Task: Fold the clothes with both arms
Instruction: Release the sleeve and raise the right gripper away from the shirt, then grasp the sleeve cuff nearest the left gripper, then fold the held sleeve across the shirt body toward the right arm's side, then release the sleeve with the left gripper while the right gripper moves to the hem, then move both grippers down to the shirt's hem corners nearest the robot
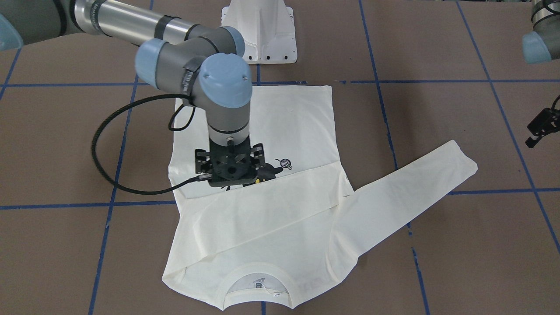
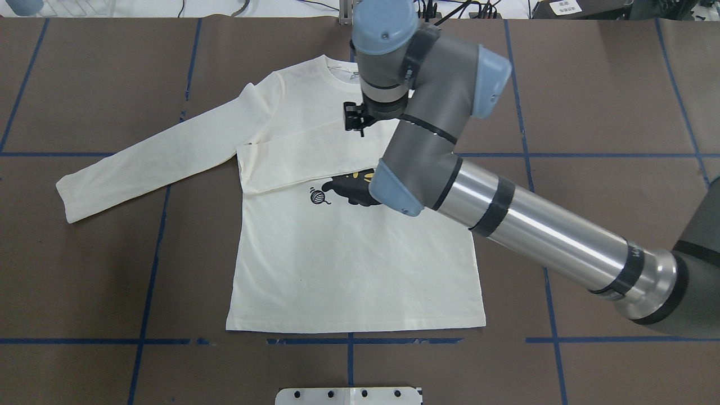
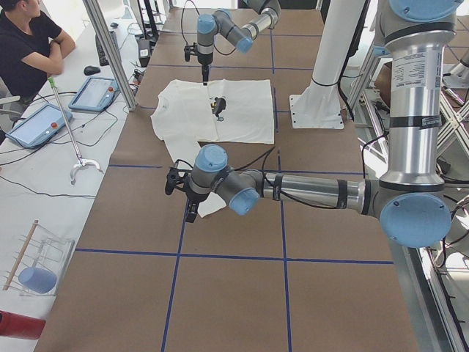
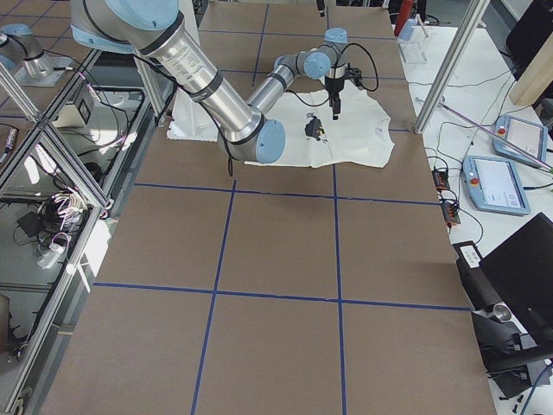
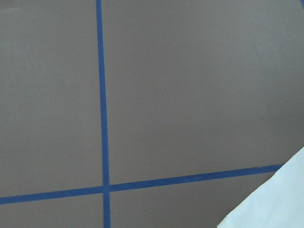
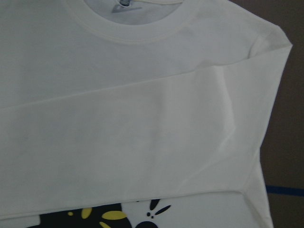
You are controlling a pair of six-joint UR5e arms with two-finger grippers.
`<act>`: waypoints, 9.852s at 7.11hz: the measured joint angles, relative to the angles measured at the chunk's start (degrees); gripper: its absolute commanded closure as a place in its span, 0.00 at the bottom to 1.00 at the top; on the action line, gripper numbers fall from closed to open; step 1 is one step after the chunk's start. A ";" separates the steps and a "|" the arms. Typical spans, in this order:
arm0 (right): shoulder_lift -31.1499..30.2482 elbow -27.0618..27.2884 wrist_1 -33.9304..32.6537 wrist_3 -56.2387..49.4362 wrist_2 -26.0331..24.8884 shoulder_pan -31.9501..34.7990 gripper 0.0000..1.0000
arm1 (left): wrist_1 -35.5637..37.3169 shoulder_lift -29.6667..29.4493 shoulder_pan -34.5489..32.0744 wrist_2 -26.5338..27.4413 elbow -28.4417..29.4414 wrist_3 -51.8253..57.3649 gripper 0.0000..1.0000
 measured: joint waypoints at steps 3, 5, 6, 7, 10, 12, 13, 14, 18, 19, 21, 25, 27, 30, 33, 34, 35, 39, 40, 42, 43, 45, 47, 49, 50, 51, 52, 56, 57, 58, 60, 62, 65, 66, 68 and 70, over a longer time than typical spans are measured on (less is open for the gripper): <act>-14.69 9.49 -2.21 -14.18 6.93 10.06 0.00 | -3.32 3.55 13.50 12.90 -4.05 -23.02 0.00; -21.28 11.90 -2.04 -23.52 12.67 16.10 0.00 | -5.54 4.95 20.97 20.87 -3.33 -32.15 0.00; -23.07 12.17 -1.51 -26.44 14.33 18.07 0.00 | -6.08 5.07 23.58 24.02 -2.19 -34.65 0.00; -24.02 12.28 -0.97 -27.51 15.06 18.94 0.00 | -6.37 4.70 25.03 25.80 -0.78 -35.71 0.00; -24.61 12.38 -0.58 -27.67 16.17 19.47 0.00 | -6.46 0.92 26.07 26.87 3.95 -35.94 0.01; -24.60 12.39 -0.57 -27.61 16.27 19.56 0.00 | -6.34 -0.61 26.06 26.89 5.27 -35.74 0.08; -24.58 12.39 -0.57 -27.57 16.29 19.59 0.00 | -6.32 -0.85 26.05 26.89 5.48 -35.73 0.10; -24.56 12.38 -0.57 -27.55 16.29 19.59 0.00 | -6.33 -0.94 26.03 26.89 5.74 -35.74 0.10; -24.50 12.38 -0.57 -27.53 16.29 19.61 0.00 | -6.48 -0.99 26.11 26.89 6.29 -35.74 0.20; -24.46 12.38 -0.57 -27.53 16.29 19.61 0.00 | -6.49 -0.99 26.11 26.89 6.31 -35.76 0.32; -24.40 12.31 -0.57 -27.53 16.29 19.56 0.00 | -6.49 -0.99 26.11 26.83 6.33 -35.92 0.37; -24.36 12.30 -0.57 -27.53 16.29 19.52 0.00 | -6.48 -1.02 26.11 26.78 6.17 -36.30 0.71; -24.33 12.30 -0.57 -27.53 16.29 19.52 0.00 | -6.28 -1.21 26.13 26.44 5.15 -36.43 0.93; -24.41 12.17 -0.57 -27.53 16.29 19.57 0.00 | -5.58 -1.70 26.12 25.67 3.01 -36.45 1.00; -24.54 12.10 -0.57 -27.53 16.29 19.58 0.00 | -4.97 -2.70 26.08 23.78 1.65 -36.47 1.00; -24.55 12.07 -0.57 -27.53 16.35 19.63 0.00 | -2.43 -4.82 26.09 23.66 0.87 -36.63 1.00; -24.55 12.05 -0.56 -27.53 16.50 19.69 0.00 | 2.44 -8.79 26.10 23.65 0.25 -37.65 1.00; -26.15 11.95 -0.55 -27.80 16.81 21.20 0.00 | 25.30 -31.69 26.76 22.02 -0.18 -44.02 1.00; -27.90 11.97 -0.53 -28.57 16.86 22.46 0.00 | 27.45 -37.21 26.88 19.71 -0.10 -45.03 1.00; -31.17 12.08 -0.52 -30.01 16.88 24.67 0.00 | 28.05 -47.50 26.38 15.20 0.05 -49.71 1.00; -31.84 12.00 -0.53 -30.05 16.85 25.10 0.00 | 27.73 -51.99 26.53 14.37 1.61 -53.39 1.00; -32.16 11.77 -0.52 -29.95 16.82 25.28 0.00 | 25.47 -58.58 30.51 17.63 8.51 -60.07 1.00; -32.18 11.44 -0.49 -29.89 16.82 25.30 0.00 | 21.88 -63.57 35.39 23.29 16.21 -65.07 1.00; -32.02 11.15 -0.52 -29.83 16.82 25.24 0.00 | 16.09 -68.89 38.30 26.19 26.56 -68.27 1.00; -31.87 10.86 -0.50 -29.82 16.82 25.24 0.00 | 14.32 -70.08 39.74 27.62 29.53 -69.42 0.57; -31.75 10.59 -0.23 -29.77 16.82 25.20 0.00 | 12.61 -71.76 41.75 30.07 33.11 -70.70 0.01; -31.67 10.12 0.65 -29.68 16.83 25.18 0.00 | 9.77 -73.58 43.60 32.25 36.96 -71.46 0.00; -31.63 8.47 5.83 -28.28 17.86 24.72 0.00 | 9.55 -71.71 45.75 33.23 35.01 -61.82 0.00; -32.14 9.36 7.74 -23.81 18.14 23.50 0.00 | 15.26 -68.63 45.40 31.96 29.48 -56.34 0.00; -33.38 10.63 12.98 -16.04 17.84 20.87 0.00 | 21.26 -64.37 44.45 29.58 22.24 -50.65 0.00; -37.98 15.30 27.13 3.41 12.41 11.87 0.00 | 30.64 -51.04 42.46 26.40 3.59 -39.82 0.00; -42.88 23.54 31.41 18.54 2.20 -0.82 0.00 | 35.01 -39.17 41.27 25.69 -10.24 -32.14 0.00; -46.12 28.85 31.94 31.41 -5.97 -15.23 0.00 | 35.74 -35.05 40.64 23.79 -14.06 -30.33 0.00; -46.77 30.23 31.93 33.42 -6.99 -18.73 0.00 | 35.77 -34.88 40.60 23.57 -14.28 -30.41 0.00; -47.24 31.94 31.20 36.59 -10.40 -24.98 0.01 | 35.77 -34.17 40.62 23.33 -14.63 -30.75 0.00; -46.88 32.53 28.47 37.71 -12.81 -27.89 0.13 | 35.65 -33.39 40.69 22.83 -14.79 -31.08 0.00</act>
